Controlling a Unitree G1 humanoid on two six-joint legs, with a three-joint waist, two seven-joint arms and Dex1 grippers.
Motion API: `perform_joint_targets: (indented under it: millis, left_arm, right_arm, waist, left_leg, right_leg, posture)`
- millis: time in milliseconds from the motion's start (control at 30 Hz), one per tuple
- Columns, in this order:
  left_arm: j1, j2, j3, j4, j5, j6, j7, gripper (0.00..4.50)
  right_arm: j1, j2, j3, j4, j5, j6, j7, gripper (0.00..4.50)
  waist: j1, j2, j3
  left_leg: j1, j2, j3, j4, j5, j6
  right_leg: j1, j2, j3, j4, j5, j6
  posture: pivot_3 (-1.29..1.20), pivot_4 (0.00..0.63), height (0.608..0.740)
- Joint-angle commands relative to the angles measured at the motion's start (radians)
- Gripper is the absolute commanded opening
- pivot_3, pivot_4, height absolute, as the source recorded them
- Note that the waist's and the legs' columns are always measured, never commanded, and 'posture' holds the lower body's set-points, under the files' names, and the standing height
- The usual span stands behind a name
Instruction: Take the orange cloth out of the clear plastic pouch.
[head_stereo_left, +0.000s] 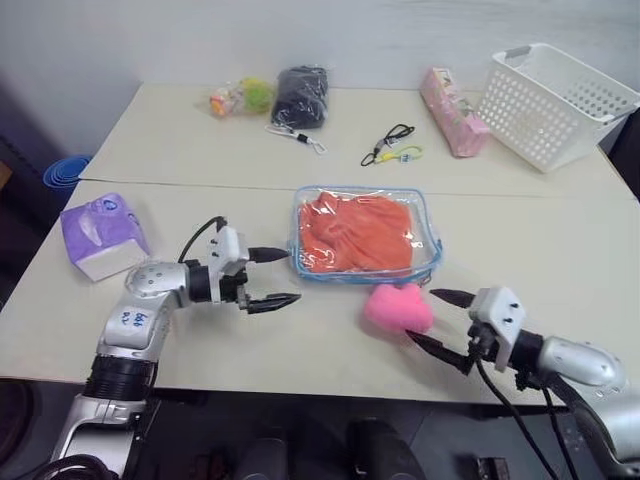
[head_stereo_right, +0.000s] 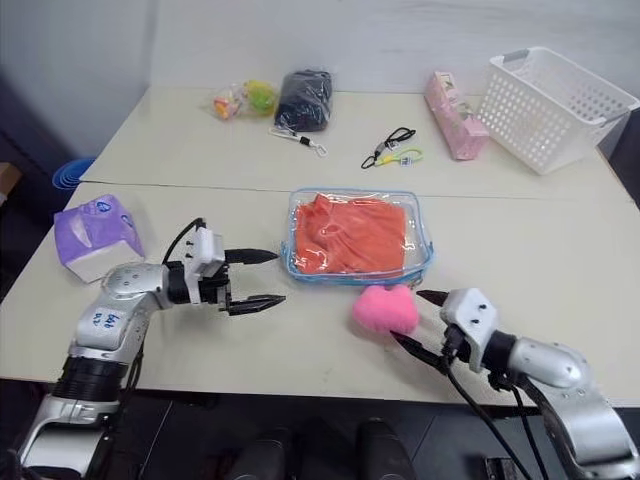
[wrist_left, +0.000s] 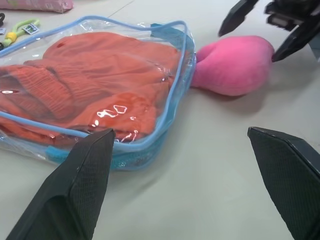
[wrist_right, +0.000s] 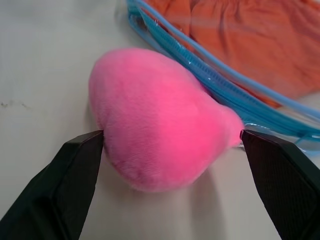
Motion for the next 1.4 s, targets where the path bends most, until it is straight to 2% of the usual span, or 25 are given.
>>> perform_joint_targets:
  millis: [33,167,233,400,467,633,733,767,833,1000,1100,1167,1267,1400]
  left_arm:
    - [0.023,0.003,0.017,-0.035,-0.029,-0.026,-0.011,4.5]
    - [0.062,-0.002,0.024,-0.058,-0.031,-0.03,0.009,4.5]
    - [0.075,-0.005,0.025,-0.066,-0.035,-0.026,0.018,4.5]
    - [0.085,-0.035,0.024,-0.076,-0.046,-0.007,0.063,4.5]
    - [0.087,-0.045,0.016,-0.082,-0.048,-0.004,0.069,4.5]
    - [0.094,-0.052,-0.002,-0.086,-0.051,-0.006,0.049,4.5]
    - [0.086,-0.051,-0.004,-0.073,-0.049,-0.011,0.04,4.5]
    - [0.081,-0.05,-0.005,-0.066,-0.045,-0.015,0.037,4.5]
    - [0.074,-0.047,-0.005,-0.055,-0.041,-0.023,0.028,4.5]
    - [0.07,-0.024,0.005,-0.038,-0.033,-0.05,0.0,4.5]
    - [0.081,-0.009,0.035,-0.014,-0.043,-0.124,-0.038,4.5]
    - [0.093,0.011,0.036,-0.009,-0.049,-0.133,-0.068,4.5]
    - [0.119,0.051,0.017,-0.045,-0.07,-0.085,-0.121,4.5]
    - [0.128,0.085,-0.004,-0.09,-0.129,-0.007,-0.195,4.5]
  right_arm:
    - [-0.031,0.001,0.026,0.034,0.015,-0.019,0.068,3.98]
    - [-0.041,-0.005,0.02,0.014,0.089,-0.03,0.172,2.71]
    - [-0.052,-0.001,0.022,0.011,0.104,-0.045,0.209,1.93]
    - [-0.127,0.05,0.039,-0.009,0.143,-0.043,0.228,0.37]
    - [-0.162,0.078,0.064,0.0,0.133,-0.007,0.194,0.01]
    - [-0.229,0.134,0.141,0.1,0.06,0.008,0.152,0.01]
    - [-0.239,0.142,0.15,0.152,0.012,-0.07,0.168,0.01]
    - [-0.232,0.134,0.152,0.145,0.031,-0.048,0.191,0.67]
    - [-0.222,0.123,0.151,0.141,0.003,-0.116,0.218,1.24]
    - [-0.138,0.009,0.058,0.027,0.118,-0.042,0.32,2.98]
    - [-0.062,-0.112,-0.078,0.041,0.155,-0.07,0.421,3.88]
    - [-0.052,-0.158,-0.132,0.098,0.146,-0.112,0.459,3.88]
    - [-0.115,-0.183,-0.151,0.252,0.071,-0.25,0.488,3.88]
    - [-0.3,-0.142,-0.077,0.545,-0.13,-0.592,0.451,3.88]
  waist:
    - [0.0,0.0,0.0]
    - [-0.004,0.0,0.0]
    - [-0.006,0.0,0.0]
    - [-0.006,0.0,0.0]
    - [-0.006,-0.001,0.0]
    - [-0.006,-0.001,0.0]
    - [-0.004,-0.001,0.0]
    - [-0.004,-0.001,0.0]
    - [-0.005,-0.001,0.0]
    - [-0.004,-0.001,0.0]
    - [-0.004,-0.001,0.0]
    - [-0.004,-0.001,0.001]
    - [-0.013,-0.002,0.001]
    - [-0.025,-0.001,0.002]
  left_leg:
    - [0.0,0.0,0.0,0.0,0.0,0.0]
    - [0.0,0.0,0.0,0.0,-0.001,0.002]
    - [0.0,0.0,0.0,0.0,-0.001,0.002]
    - [0.0,0.0,0.0,0.0,-0.001,0.002]
    - [0.0,0.001,0.0,0.0,-0.001,0.002]
    - [0.0,0.001,0.0,-0.001,0.0,0.001]
    - [0.0,0.0,0.0,0.0,0.0,0.001]
    - [-0.001,0.0,0.0,0.0,0.0,0.001]
    - [-0.001,0.0,0.0,0.0,-0.001,0.001]
    - [-0.001,0.0,0.0,-0.001,-0.001,0.001]
    - [-0.001,0.0,0.0,-0.001,-0.001,0.002]
    - [-0.001,0.0,0.0,-0.001,-0.001,0.002]
    - [0.002,0.001,0.001,-0.002,-0.003,0.006]
    - [0.002,0.001,0.001,-0.002,-0.003,0.006]
  right_leg:
    - [0.0,0.0,0.0,0.0,0.0,0.0]
    - [0.0,0.0,0.0,-0.001,0.0,0.0]
    - [0.0,0.0,0.0,-0.001,0.0,0.0]
    - [0.0,0.0,0.0,0.0,0.0,0.0]
    - [0.0,0.0,0.0,0.0,0.0,0.0]
    - [-0.001,0.0,0.0,0.0,0.0,0.0]
    - [-0.001,0.0,0.0,-0.001,0.0,0.0]
    - [-0.001,0.0,0.0,-0.001,0.0,0.0]
    - [-0.001,0.0,0.0,-0.001,0.0,0.0]
    - [-0.001,0.0,0.0,-0.001,0.0,0.0]
    - [0.0,0.0,0.0,-0.002,0.0,0.0]
    - [0.0,0.0,0.0,-0.003,0.0,0.0]
    - [0.003,0.0,0.0,-0.004,0.0,0.0]
    - [0.002,0.0,0.0,-0.003,0.0,0.0]
  posture:
    - [0.0,0.15,0.74]
    - [0.0,0.15,0.74]
    - [0.0,0.15,0.74]
    - [0.0,0.15,0.74]
    - [0.0,0.15,0.74]
    - [0.0,0.15,0.74]
    - [0.0,0.15,0.74]
    - [0.0,0.15,0.74]
    - [0.0,0.15,0.74]
    - [0.0,0.15,0.74]
    - [0.0,0.15,0.74]
    - [0.0,0.15,0.74]
    - [0.0,0.15,0.74]
    - [0.0,0.15,0.74]
